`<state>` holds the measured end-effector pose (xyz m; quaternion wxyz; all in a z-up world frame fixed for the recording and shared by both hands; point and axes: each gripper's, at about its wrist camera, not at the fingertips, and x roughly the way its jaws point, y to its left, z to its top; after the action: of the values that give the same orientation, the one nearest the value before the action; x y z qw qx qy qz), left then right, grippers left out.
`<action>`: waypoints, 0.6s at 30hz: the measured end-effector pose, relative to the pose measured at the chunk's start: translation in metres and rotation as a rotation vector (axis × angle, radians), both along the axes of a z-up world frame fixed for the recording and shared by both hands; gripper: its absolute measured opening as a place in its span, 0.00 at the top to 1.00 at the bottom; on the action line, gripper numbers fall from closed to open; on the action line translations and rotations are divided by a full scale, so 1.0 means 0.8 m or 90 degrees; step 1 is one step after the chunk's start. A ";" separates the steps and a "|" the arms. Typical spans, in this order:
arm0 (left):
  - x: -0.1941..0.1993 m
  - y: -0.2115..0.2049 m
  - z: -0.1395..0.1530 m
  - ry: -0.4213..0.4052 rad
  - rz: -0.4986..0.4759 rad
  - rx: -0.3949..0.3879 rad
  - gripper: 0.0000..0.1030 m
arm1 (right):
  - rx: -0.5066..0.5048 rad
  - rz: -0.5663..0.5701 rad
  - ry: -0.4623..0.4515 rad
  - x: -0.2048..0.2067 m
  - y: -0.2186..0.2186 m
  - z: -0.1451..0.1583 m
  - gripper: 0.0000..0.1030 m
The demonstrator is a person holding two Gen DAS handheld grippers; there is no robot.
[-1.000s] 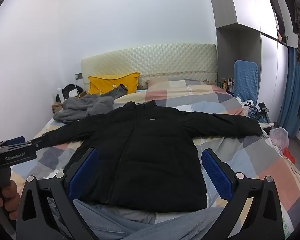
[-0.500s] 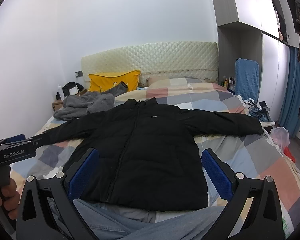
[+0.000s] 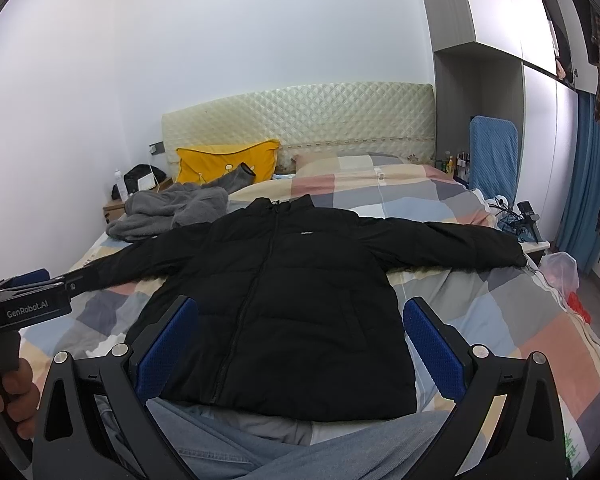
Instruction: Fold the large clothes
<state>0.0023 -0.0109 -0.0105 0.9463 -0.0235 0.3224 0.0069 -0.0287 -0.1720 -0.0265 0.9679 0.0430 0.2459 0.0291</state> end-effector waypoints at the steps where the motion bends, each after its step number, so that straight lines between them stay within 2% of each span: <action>1: -0.001 -0.001 -0.001 0.000 0.000 0.000 0.00 | 0.000 0.000 0.000 0.000 0.000 0.000 0.00; 7: -0.006 -0.011 -0.003 -0.002 -0.002 0.002 0.00 | 0.001 0.000 0.001 0.001 0.002 -0.005 0.00; 8: -0.001 0.002 0.002 0.000 -0.001 -0.002 0.00 | 0.001 0.001 0.003 0.002 0.002 -0.005 0.00; 18: -0.004 0.001 0.004 0.001 -0.008 -0.007 0.00 | 0.012 0.004 0.008 0.004 0.002 -0.008 0.00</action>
<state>-0.0007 -0.0102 -0.0070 0.9458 -0.0266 0.3236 -0.0004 -0.0256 -0.1701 -0.0330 0.9659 0.0512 0.2517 0.0340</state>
